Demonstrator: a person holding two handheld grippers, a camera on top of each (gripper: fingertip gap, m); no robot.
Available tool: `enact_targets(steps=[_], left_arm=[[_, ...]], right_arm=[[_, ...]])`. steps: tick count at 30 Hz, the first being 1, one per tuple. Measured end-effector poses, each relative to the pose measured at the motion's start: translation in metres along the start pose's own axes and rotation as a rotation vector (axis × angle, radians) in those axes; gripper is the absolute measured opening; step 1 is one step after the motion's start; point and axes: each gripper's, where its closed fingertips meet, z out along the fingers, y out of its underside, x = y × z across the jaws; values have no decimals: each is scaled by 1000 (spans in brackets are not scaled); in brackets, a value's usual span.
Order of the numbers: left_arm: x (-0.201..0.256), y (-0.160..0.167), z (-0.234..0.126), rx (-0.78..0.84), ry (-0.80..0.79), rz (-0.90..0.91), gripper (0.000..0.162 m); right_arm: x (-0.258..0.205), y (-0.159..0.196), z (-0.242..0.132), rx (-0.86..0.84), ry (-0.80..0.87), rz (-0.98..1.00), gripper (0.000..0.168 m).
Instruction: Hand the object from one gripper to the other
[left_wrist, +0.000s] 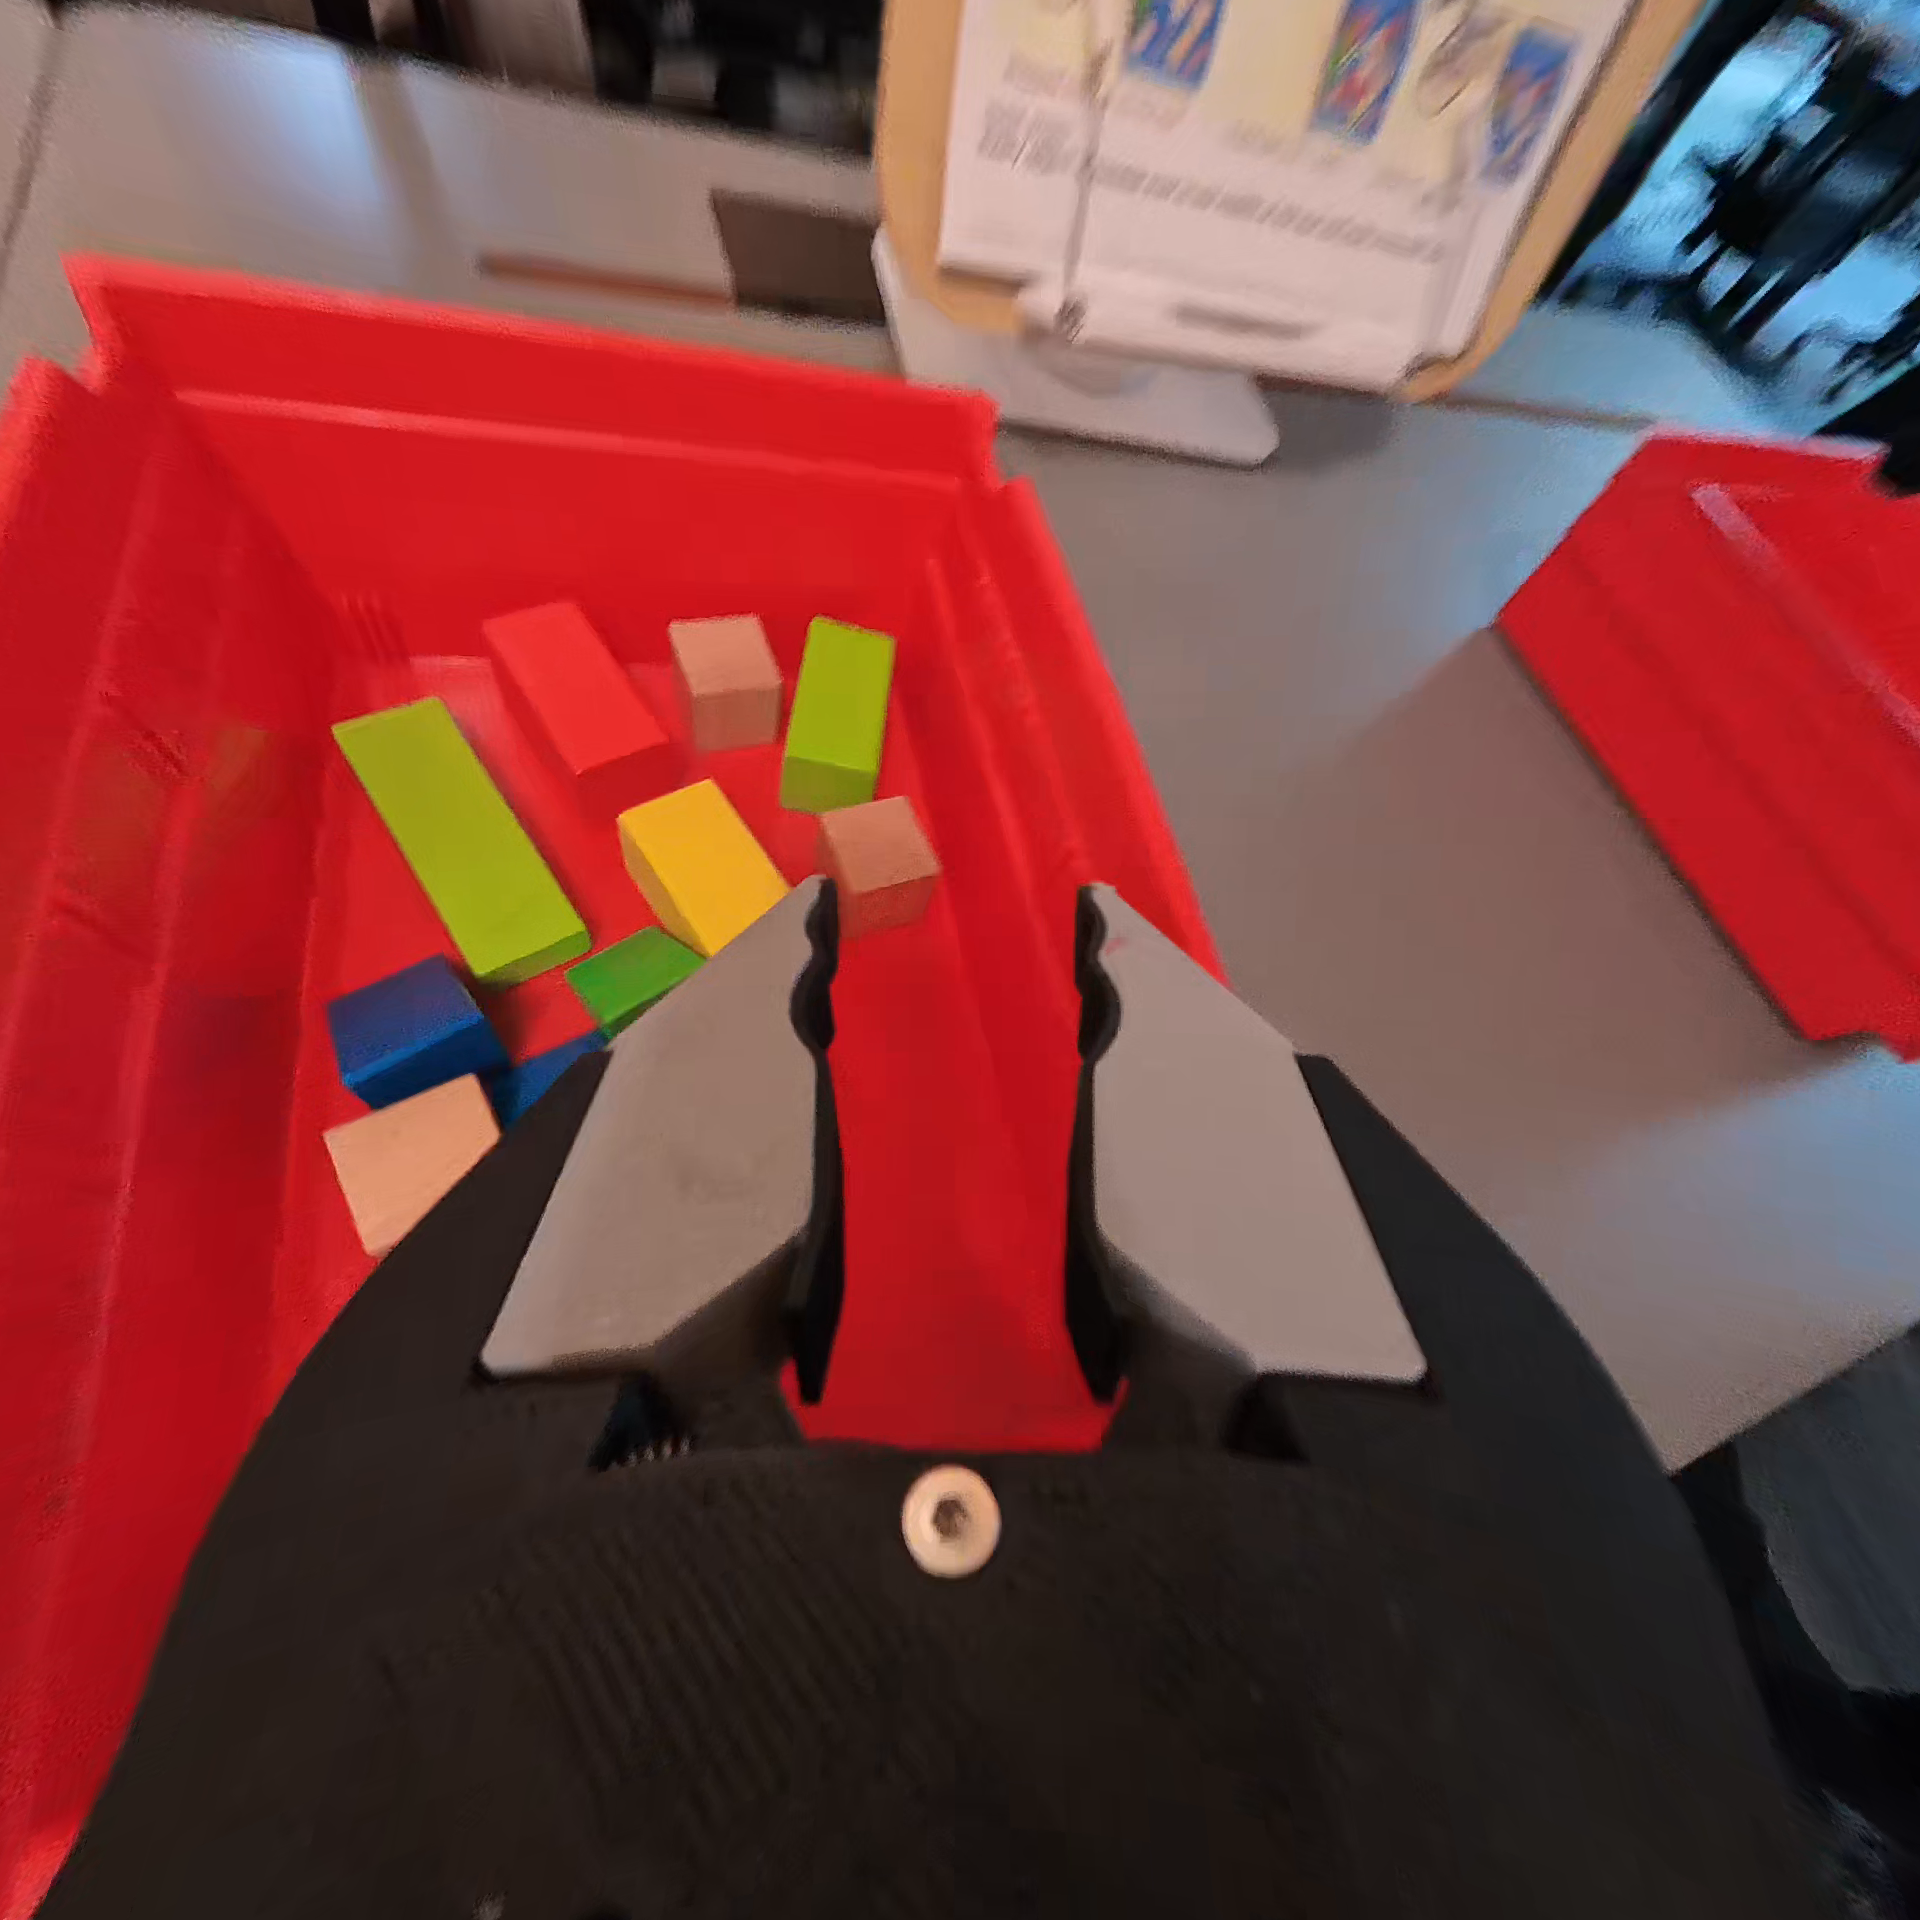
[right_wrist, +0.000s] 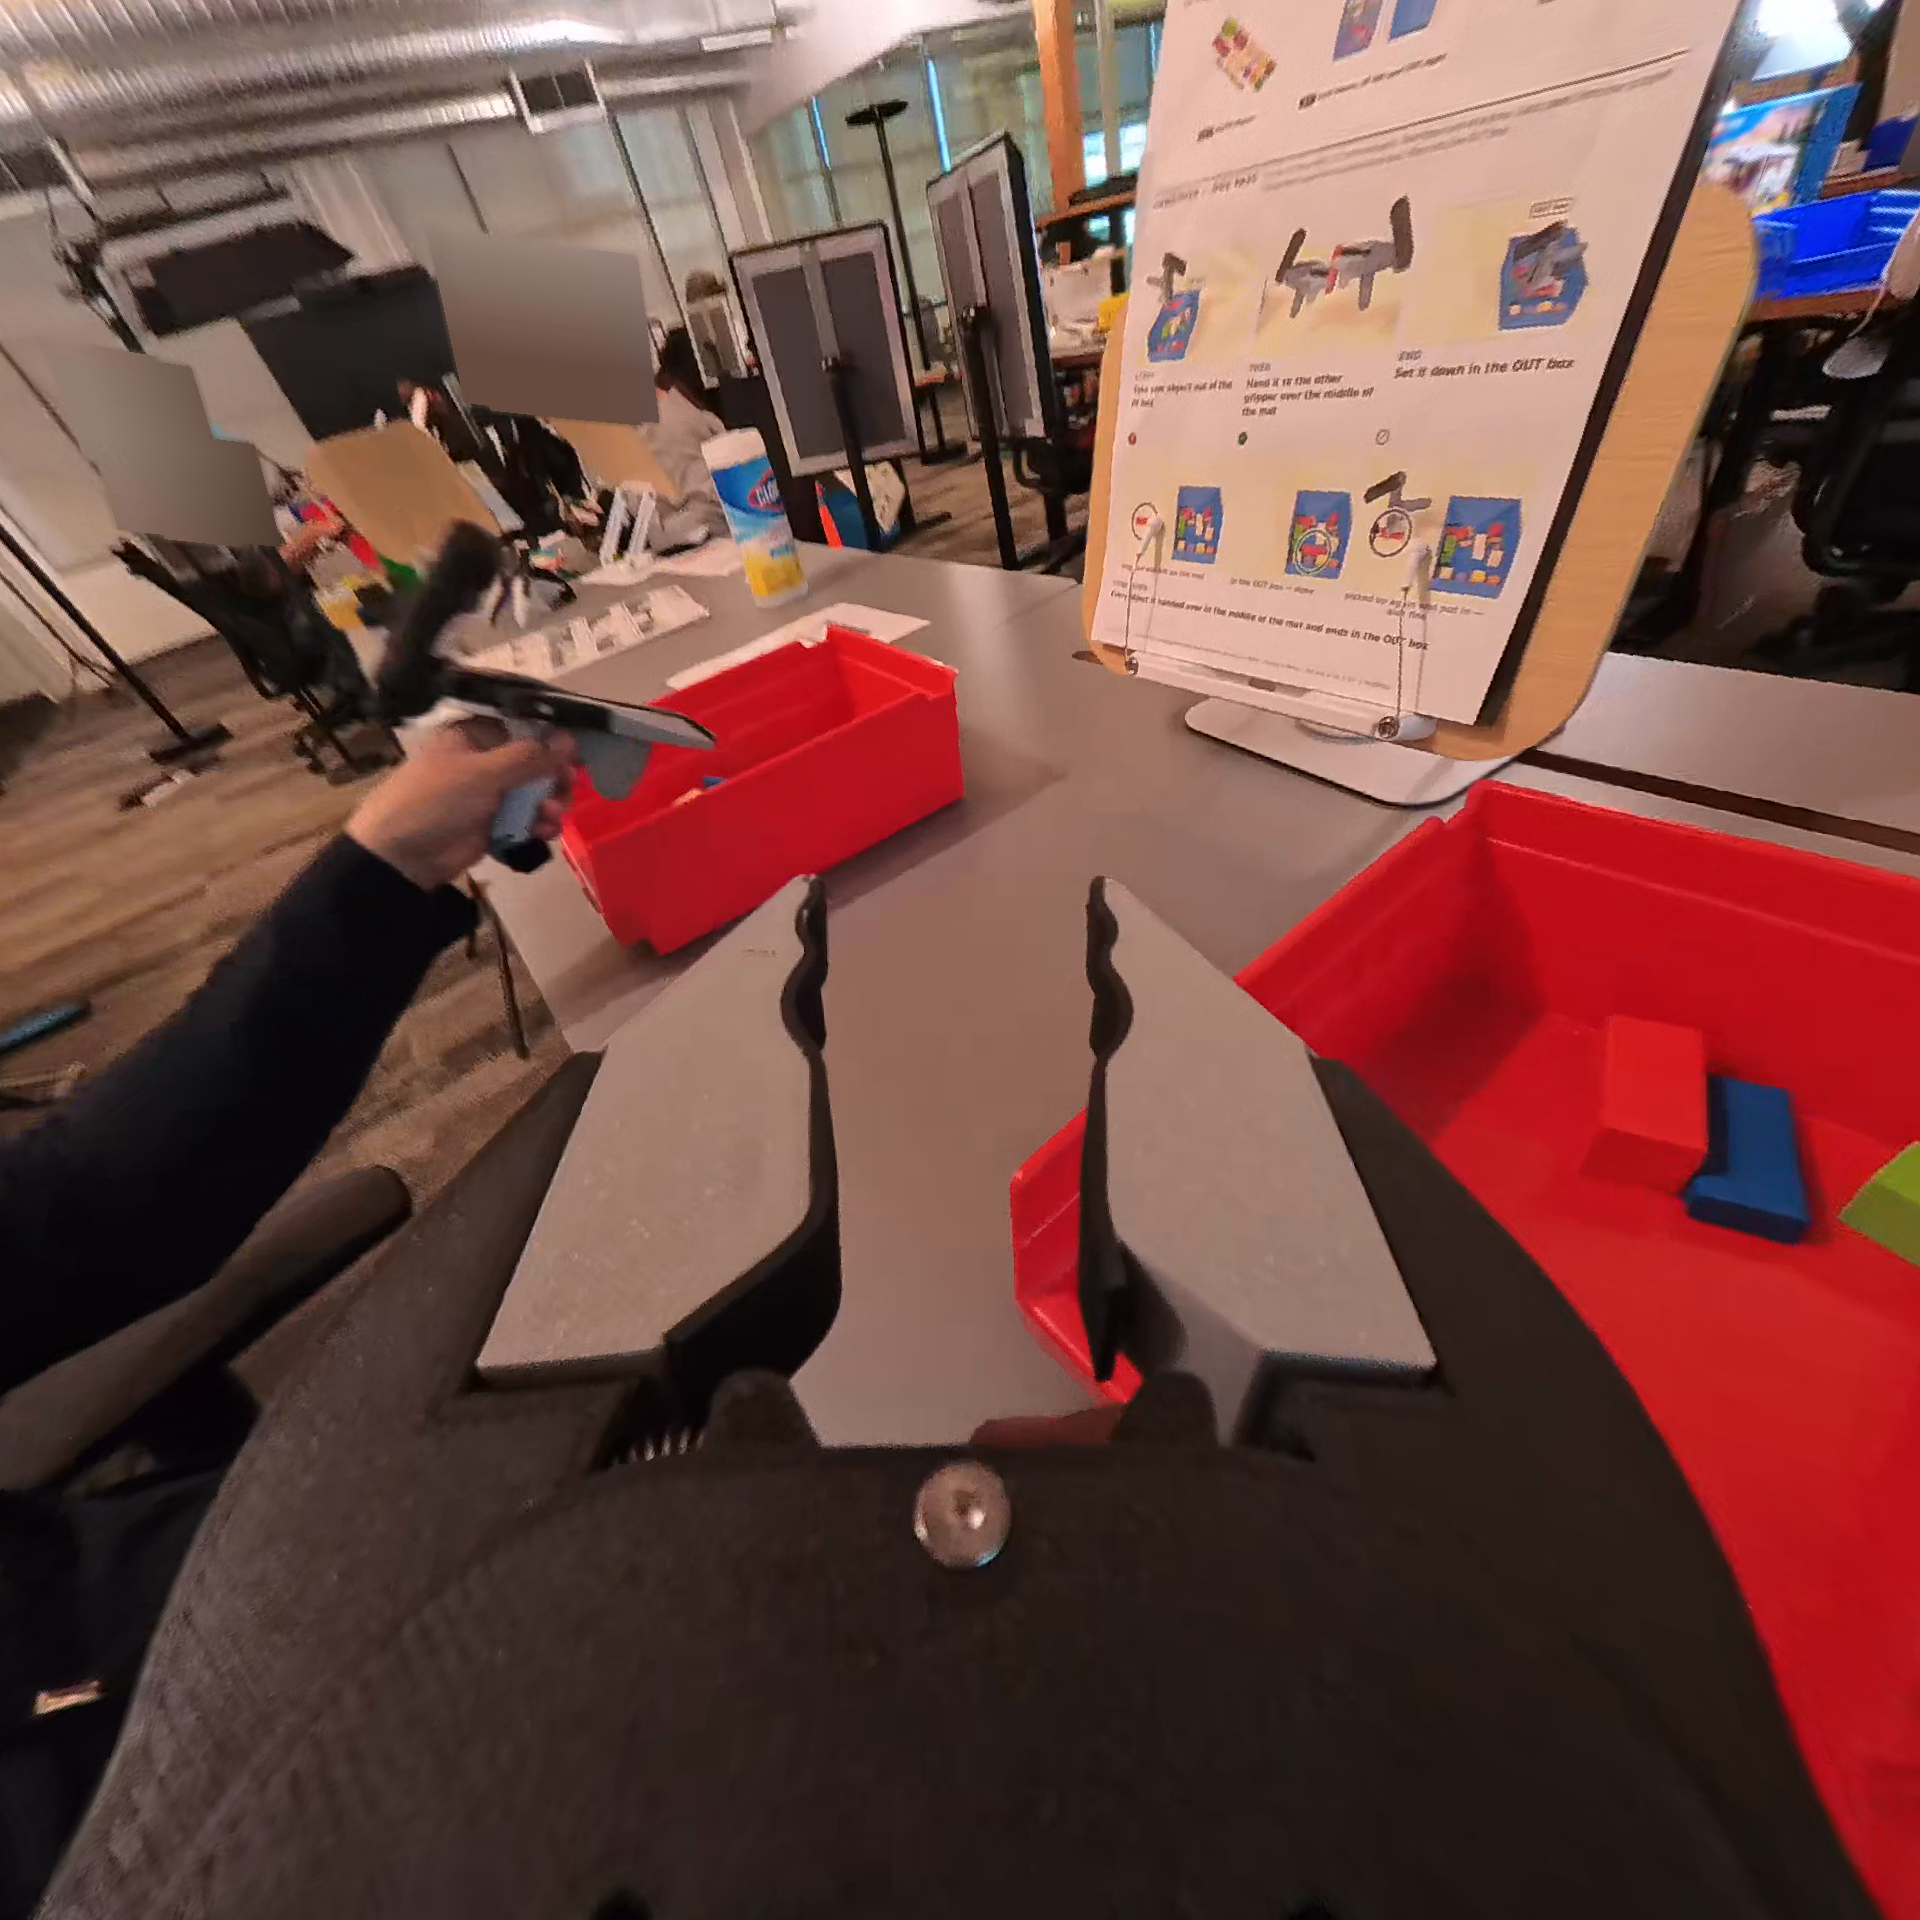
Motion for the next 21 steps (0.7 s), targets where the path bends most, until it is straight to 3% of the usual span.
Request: enact_targets(steps=[5, 9, 11, 15, 19, 21], left_arm=[[-41, 3, 43, -251, -145, 67, 40], [-55, 24, 70, -432, -168, 25, 32], [-61, 22, 76, -434, -211, 32, 22], [-67, 23, 79, -500, -262, 40, 20], [-78, 17, 76, -511, -354, 51, 25], [-72, 17, 78, -509, -324, 38, 32]], right_arm=[[-1, -10, -10, 49, 7, 11, 48], [-11, -9, -10, 38, -19, -2, 49], [-15, -8, -11, 32, -16, -21, 49], [-19, -9, -15, 34, -18, -43, 50], [-15, -11, -18, 45, -10, -40, 50], [-14, -12, -19, 48, -16, -32, 50]])
